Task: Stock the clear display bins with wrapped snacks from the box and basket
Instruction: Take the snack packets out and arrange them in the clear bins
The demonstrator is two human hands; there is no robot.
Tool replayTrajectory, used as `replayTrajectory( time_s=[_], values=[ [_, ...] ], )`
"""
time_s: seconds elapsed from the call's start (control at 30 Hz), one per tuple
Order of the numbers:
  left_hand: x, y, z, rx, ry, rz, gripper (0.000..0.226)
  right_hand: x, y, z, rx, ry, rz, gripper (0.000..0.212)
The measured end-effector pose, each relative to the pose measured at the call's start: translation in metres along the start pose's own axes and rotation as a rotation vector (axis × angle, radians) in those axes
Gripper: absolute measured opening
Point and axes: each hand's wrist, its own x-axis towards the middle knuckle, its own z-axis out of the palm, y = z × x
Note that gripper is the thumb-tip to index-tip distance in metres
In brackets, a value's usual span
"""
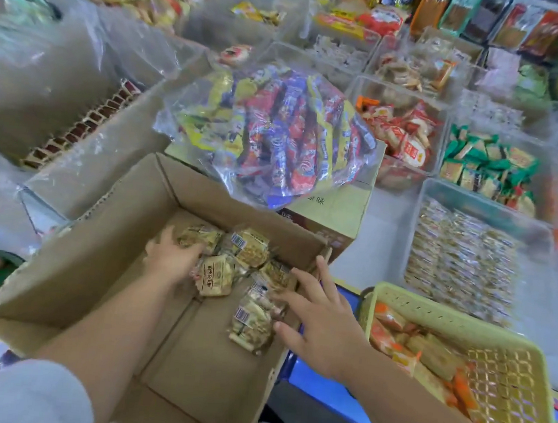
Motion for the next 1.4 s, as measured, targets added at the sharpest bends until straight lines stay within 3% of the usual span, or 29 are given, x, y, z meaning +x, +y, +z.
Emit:
replayTrajectory(
  time_s=[0.13,0.23,0.4,0.57,0.73,0.97,1.1,1.23,1.4],
  values=[
    [0.033,0.0,0.009,-0.282,0.049,-0.245,0.083,0.001,-0.003,-0.002,0.007,-0.008,0.023,0.052],
    [0.04,-0.002,0.011,-0.361,0.023,-0.311,0.076,0.001,-0.003,-0.002,0.01,0.006,0.035,0.051],
    [0.052,-0.001,0.013,-0.271,-0.061,-0.288,0.073,0.003,-0.003,0.001,0.013,0.019,0.041,0.051],
    [0.051,-0.009,0.012,-0.241,-0.302,-0.263,0.07,0.004,-0.004,0.002,0.022,0.031,0.044,0.052],
    [0.045,-0.015,0.011,-0.19,-0.479,-0.26,0.083,0.005,-0.005,0.003,0.031,0.039,0.047,0.053],
    [0.031,-0.016,0.008,-0.245,-0.636,-0.231,0.069,0.004,-0.004,0.003,0.033,0.046,0.043,0.054],
    [0.015,-0.016,0.02,-0.163,-0.673,-0.138,0.059,0.004,-0.003,0.004,0.04,0.048,0.041,0.053],
    [0.005,-0.015,0.034,-0.108,-0.716,-0.085,0.069,0.005,-0.002,0.005,0.051,0.045,0.046,0.05],
    [-0.001,-0.016,0.044,-0.035,-0.661,0.012,0.118,0.005,-0.001,0.005,0.062,0.048,0.045,0.049]
  ],
)
